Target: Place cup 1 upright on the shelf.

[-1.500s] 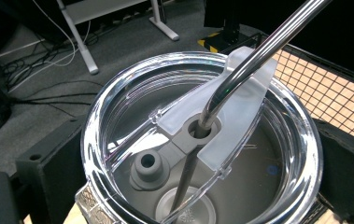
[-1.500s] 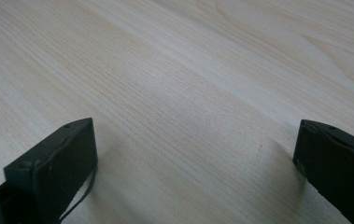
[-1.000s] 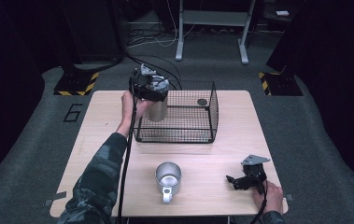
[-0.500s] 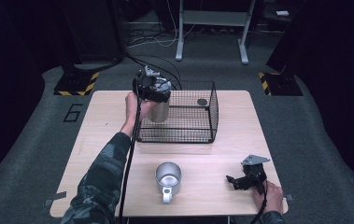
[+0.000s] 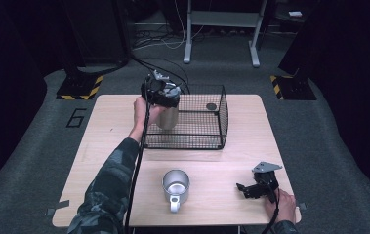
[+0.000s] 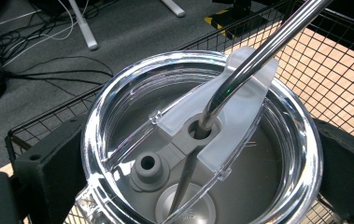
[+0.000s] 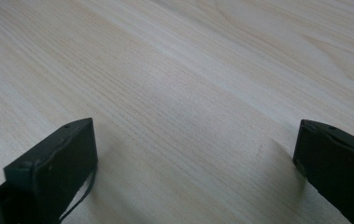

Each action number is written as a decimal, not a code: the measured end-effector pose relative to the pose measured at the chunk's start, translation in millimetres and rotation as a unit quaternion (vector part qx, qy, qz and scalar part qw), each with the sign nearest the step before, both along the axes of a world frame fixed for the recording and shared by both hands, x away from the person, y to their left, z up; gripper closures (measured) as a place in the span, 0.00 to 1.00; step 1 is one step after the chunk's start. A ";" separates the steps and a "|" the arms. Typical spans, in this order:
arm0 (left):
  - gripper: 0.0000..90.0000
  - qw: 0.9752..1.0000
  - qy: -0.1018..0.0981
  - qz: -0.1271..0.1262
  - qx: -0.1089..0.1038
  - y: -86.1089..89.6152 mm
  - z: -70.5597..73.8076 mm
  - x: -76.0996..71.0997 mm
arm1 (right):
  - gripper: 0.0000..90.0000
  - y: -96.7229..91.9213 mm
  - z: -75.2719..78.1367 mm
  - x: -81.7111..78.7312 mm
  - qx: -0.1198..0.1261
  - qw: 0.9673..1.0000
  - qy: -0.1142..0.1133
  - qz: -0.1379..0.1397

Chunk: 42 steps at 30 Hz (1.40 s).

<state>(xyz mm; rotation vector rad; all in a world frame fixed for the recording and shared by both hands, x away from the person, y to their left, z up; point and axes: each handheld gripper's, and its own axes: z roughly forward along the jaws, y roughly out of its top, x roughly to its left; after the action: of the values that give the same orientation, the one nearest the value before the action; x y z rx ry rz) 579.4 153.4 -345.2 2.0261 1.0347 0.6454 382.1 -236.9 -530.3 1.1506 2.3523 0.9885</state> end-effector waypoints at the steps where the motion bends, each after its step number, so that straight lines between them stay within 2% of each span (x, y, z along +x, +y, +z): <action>1: 0.04 1.000 0.002 0.000 -0.001 -0.9 -0.6 0.4 | 0.00 0.0 0.0 -0.1 0.000 1.000 0.000 0.000; 14: 0.04 1.000 0.015 0.002 0.007 -5.8 -10.3 5.3 | 0.00 0.0 0.1 0.0 0.000 1.000 0.001 0.000; 15: 0.04 1.000 0.012 0.008 -0.002 -7.5 -12.0 5.6 | 0.00 0.0 0.1 -0.1 0.000 1.000 0.001 0.000; 18: 0.05 1.000 0.018 0.003 0.010 -7.7 -13.3 6.7 | 0.00 0.1 0.1 -0.2 0.001 1.000 0.001 -0.001; 22: 0.04 1.000 0.024 0.007 0.012 -8.3 -15.9 8.1 | 0.00 0.2 0.1 -0.4 0.001 1.000 0.002 -0.002; 24: 0.04 1.000 0.021 0.015 0.003 -9.6 -18.8 9.3 | 0.00 -0.4 0.2 -0.2 -0.001 1.000 0.002 0.003; 25: 0.04 1.000 0.027 0.010 0.012 -8.5 -18.4 9.7 | 0.00 -0.4 0.2 -0.2 -0.001 1.000 0.002 0.004; 42: 0.04 0.999 0.045 0.023 0.014 -7.4 -29.2 16.5 | 0.00 -0.2 0.1 -0.3 0.000 1.000 0.002 0.003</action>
<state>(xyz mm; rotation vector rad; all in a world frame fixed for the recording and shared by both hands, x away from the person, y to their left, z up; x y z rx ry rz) 595.9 146.0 -374.4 2.0771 1.1345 0.6003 381.8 -237.2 -530.2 1.1472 2.3611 0.9879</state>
